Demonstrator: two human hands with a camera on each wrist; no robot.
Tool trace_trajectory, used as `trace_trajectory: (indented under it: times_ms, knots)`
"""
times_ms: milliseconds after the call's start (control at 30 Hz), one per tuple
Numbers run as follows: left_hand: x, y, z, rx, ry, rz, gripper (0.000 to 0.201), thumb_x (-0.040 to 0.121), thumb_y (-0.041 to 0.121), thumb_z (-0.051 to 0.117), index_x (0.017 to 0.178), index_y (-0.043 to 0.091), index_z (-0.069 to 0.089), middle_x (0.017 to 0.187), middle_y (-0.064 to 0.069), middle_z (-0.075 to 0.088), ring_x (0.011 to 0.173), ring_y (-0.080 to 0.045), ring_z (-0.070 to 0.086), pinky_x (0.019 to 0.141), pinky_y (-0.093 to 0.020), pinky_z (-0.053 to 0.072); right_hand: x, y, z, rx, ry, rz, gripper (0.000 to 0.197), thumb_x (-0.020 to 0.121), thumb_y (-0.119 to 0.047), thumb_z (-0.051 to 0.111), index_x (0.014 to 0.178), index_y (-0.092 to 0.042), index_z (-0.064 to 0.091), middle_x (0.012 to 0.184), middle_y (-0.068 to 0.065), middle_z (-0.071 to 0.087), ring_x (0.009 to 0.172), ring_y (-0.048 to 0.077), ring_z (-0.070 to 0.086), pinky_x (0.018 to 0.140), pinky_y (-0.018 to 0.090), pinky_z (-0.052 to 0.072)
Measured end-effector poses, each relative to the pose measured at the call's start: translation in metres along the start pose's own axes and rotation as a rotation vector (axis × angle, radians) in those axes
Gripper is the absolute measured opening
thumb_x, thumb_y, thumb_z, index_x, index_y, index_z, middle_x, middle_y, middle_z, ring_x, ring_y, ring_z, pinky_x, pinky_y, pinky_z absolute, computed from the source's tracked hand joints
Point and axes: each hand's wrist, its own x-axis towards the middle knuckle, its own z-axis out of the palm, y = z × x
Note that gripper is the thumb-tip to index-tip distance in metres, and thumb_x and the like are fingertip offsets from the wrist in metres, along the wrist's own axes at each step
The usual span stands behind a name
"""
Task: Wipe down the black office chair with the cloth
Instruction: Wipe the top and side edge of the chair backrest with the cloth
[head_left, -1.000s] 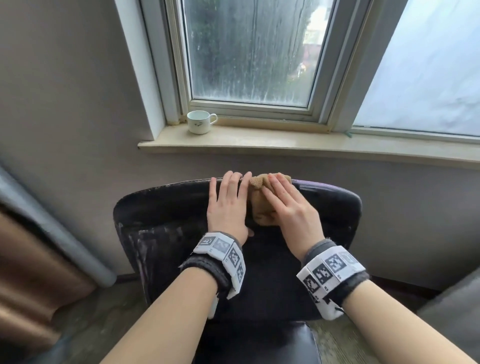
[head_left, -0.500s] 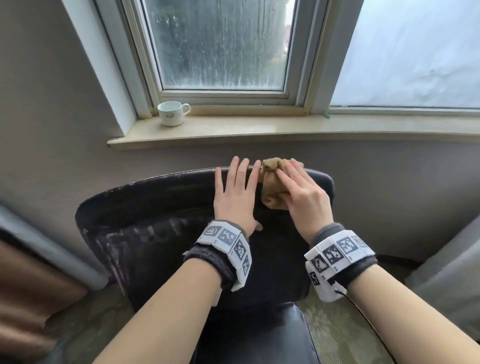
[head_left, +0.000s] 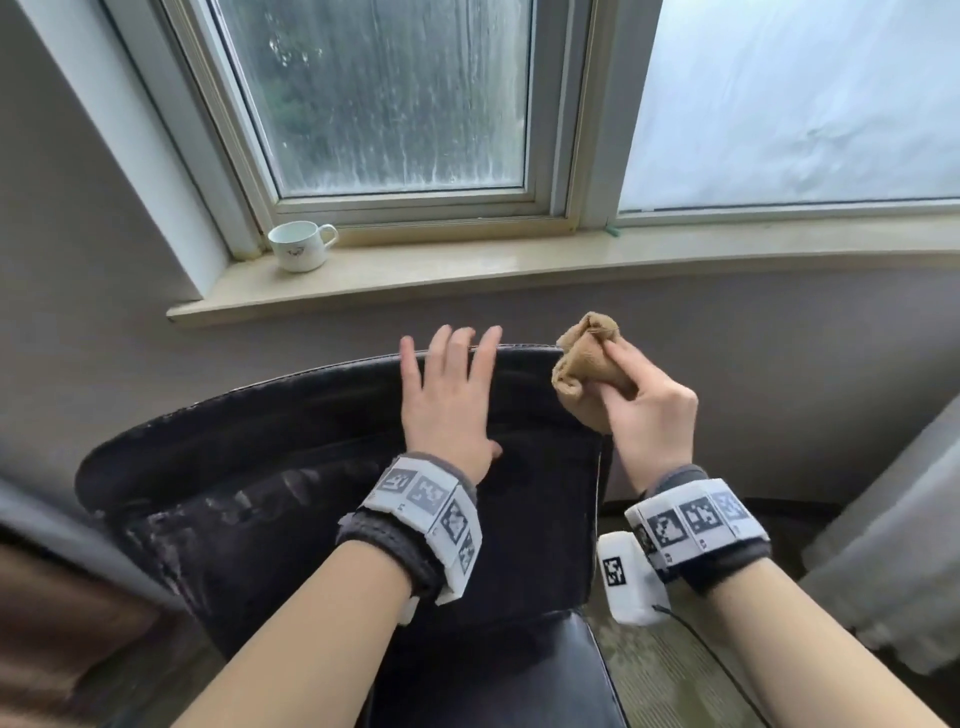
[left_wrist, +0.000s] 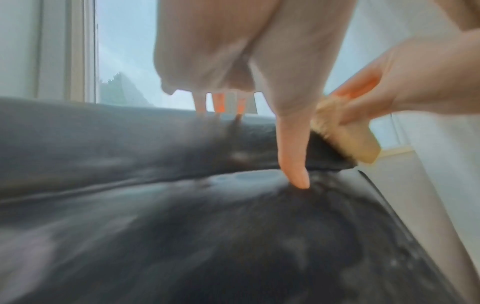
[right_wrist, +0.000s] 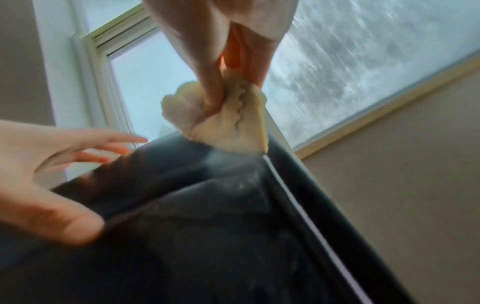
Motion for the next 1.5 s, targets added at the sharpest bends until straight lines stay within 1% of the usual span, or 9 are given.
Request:
trace_trajectory:
  times_ms: [167,333,533,600,667,900,1033,1267,1500]
  knots:
    - [0.013,0.028,0.014,0.015,-0.047,0.087,0.121,0.063,0.047,0.077,0.146,0.028,-0.008,0.150,-0.004,0.011,0.143,-0.026,0.001,0.113,-0.052,-0.011,-0.015,0.006,0.005,0.041,-0.028,0.036,0.048,0.074,0.009,0.066,0.120,-0.004,0.060,0.114,-0.008,0.055,0.106,-0.007,0.045,0.090,-0.011,0.022]
    - [0.018,0.031,0.026,0.053,-0.002,0.007,0.116,0.064,0.036,0.079,0.143,0.030,-0.006,0.146,-0.004,0.013,0.140,-0.027,0.006,0.113,-0.051,-0.010,-0.054,0.045,0.006,-0.080,-0.147,0.251,0.040,0.079,0.000,0.066,0.117,-0.010,0.064,0.112,0.011,0.069,0.103,0.025,0.065,0.092,0.017,0.040]
    - [0.013,0.034,0.029,0.047,0.028,-0.024,0.111,0.068,0.033,0.077,0.145,0.030,-0.003,0.149,-0.004,0.013,0.141,-0.025,0.007,0.114,-0.049,-0.008,-0.029,0.037,-0.015,0.080,0.034,0.282,0.037,0.077,0.003,0.066,0.113,-0.008,0.066,0.107,0.007,0.070,0.098,0.012,0.061,0.088,0.005,0.039]
    - [0.012,0.036,0.029,0.051,0.035,-0.033,0.111,0.068,0.032,0.078,0.145,0.030,-0.002,0.148,-0.004,0.014,0.141,-0.025,0.008,0.115,-0.049,-0.007,-0.024,0.030,-0.004,0.101,0.000,0.214,0.042,0.077,0.004,0.066,0.117,-0.007,0.063,0.121,0.007,0.064,0.111,0.013,0.058,0.098,0.013,0.037]
    - [0.012,0.036,0.030,0.053,0.049,-0.039,0.111,0.067,0.030,0.078,0.145,0.030,-0.001,0.148,-0.003,0.016,0.141,-0.025,0.009,0.115,-0.049,-0.006,-0.032,0.028,0.012,0.088,-0.032,0.137,0.046,0.076,0.007,0.064,0.120,-0.005,0.061,0.128,0.009,0.059,0.116,0.011,0.052,0.101,0.004,0.030]
    - [0.019,0.033,0.037,0.075,0.045,-0.069,0.114,0.064,0.027,0.081,0.143,0.030,0.000,0.146,-0.004,0.016,0.140,-0.025,0.010,0.114,-0.049,-0.007,-0.086,0.054,0.028,0.005,-0.046,0.221,0.034,0.076,0.011,0.064,0.108,-0.002,0.068,0.120,0.011,0.065,0.101,-0.005,0.051,0.089,-0.009,0.027]
    - [0.018,0.032,0.036,0.058,0.046,-0.066,0.114,0.063,0.030,0.081,0.144,0.031,0.001,0.146,-0.003,0.017,0.141,-0.025,0.010,0.114,-0.049,-0.007,-0.098,0.066,0.014,-0.018,-0.204,0.389,0.032,0.076,0.008,0.063,0.105,-0.004,0.070,0.107,0.012,0.071,0.101,0.021,0.066,0.084,-0.002,0.033]
    - [0.017,0.032,0.036,0.048,0.042,-0.070,0.115,0.064,0.031,0.081,0.143,0.031,-0.003,0.147,-0.003,0.014,0.141,-0.025,0.007,0.114,-0.049,-0.008,-0.061,0.042,0.016,0.130,-0.077,0.312,0.043,0.078,0.002,0.066,0.120,-0.008,0.062,0.126,0.005,0.060,0.111,0.005,0.050,0.093,-0.004,0.029]
    - [0.022,0.031,0.039,0.030,0.043,-0.085,0.115,0.064,0.027,0.082,0.144,0.031,-0.001,0.148,-0.003,0.014,0.142,-0.025,0.006,0.114,-0.049,-0.008,-0.118,0.054,0.033,-0.030,-0.145,0.280,0.037,0.075,0.008,0.065,0.110,-0.005,0.067,0.115,0.010,0.068,0.100,0.021,0.065,0.090,0.004,0.031]
